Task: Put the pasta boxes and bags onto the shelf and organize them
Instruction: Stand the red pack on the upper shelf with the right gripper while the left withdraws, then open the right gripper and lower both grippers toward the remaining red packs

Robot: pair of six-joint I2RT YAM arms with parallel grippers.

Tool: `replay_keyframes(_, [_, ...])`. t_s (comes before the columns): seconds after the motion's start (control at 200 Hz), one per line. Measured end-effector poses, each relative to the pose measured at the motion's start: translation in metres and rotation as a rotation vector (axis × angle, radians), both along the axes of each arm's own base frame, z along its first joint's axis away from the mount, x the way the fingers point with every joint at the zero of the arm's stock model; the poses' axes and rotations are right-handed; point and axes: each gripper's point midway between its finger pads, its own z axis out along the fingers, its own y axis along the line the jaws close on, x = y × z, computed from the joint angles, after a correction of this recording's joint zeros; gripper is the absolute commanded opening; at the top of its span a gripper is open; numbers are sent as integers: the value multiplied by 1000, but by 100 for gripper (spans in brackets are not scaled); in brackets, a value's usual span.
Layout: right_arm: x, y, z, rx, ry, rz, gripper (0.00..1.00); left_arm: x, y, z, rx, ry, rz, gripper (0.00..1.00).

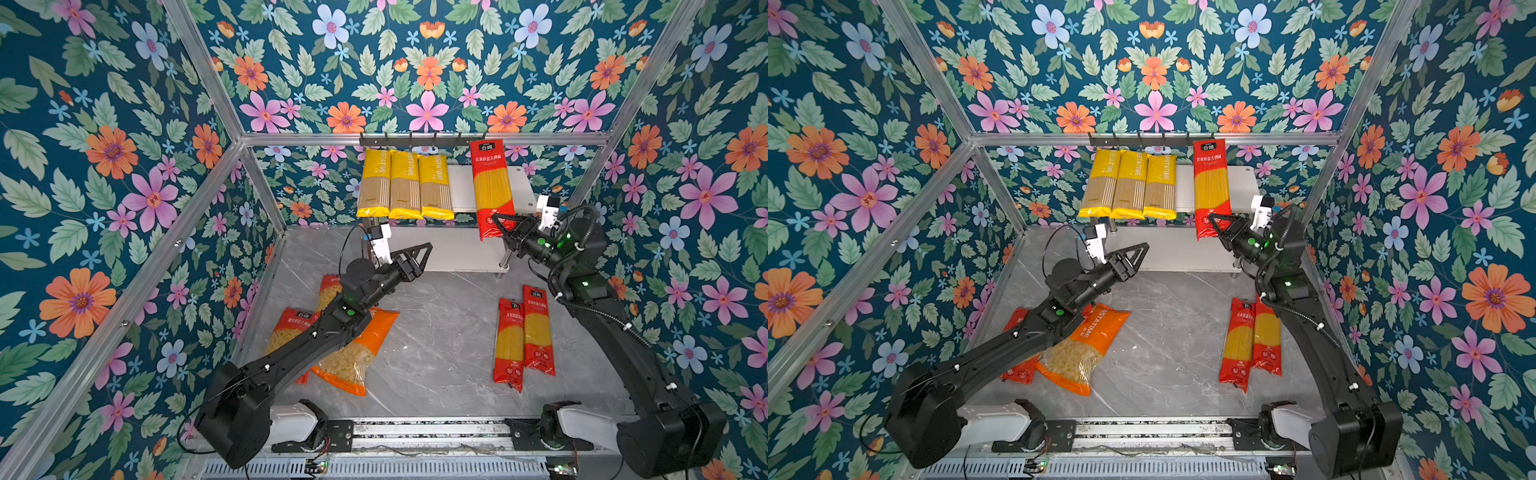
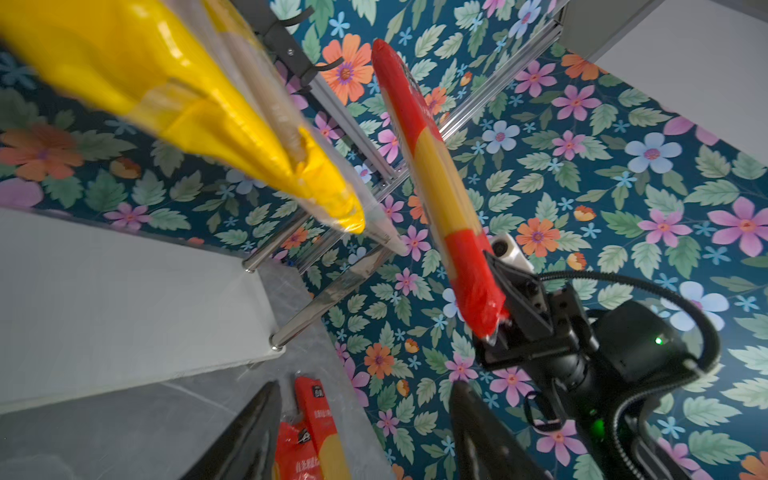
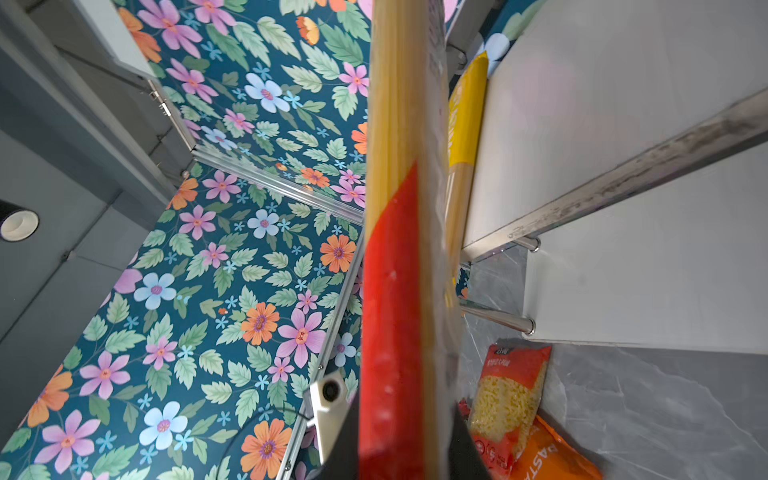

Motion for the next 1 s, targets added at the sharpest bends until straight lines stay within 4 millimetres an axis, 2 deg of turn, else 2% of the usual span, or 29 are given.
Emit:
replay_keyframes(0.095, [19,3,-5,31,87,1,0,-8,9,-33,39,49,33,66])
replay_keyframes(0.18, [35,7,-14,59,166,2,0,-15,8,-55,68,85,46,66])
replay_keyframes(0.3, [54,15,-30,69,259,-4,0,-28,-5,-74,96,113,31,66])
replay_keyframes(0.505, [77,23,-27,80,275,-4,0,-36,-26,-102,145,146,9,65])
replay_keyframes(0.605, [87,31,-29,77,282,-9,0,-34,-30,-109,148,167,7,65])
replay_keyframes(0.755, [93,38,-33,78,276,8,0,-32,-35,-100,139,152,4,65])
replay_keyframes(0.9, [103,44,-37,93,260,36,0,-32,-36,-102,147,155,3,65])
replay_keyframes(1.0, [105,46,-36,93,257,54,14,-33,-38,-105,151,158,0,65])
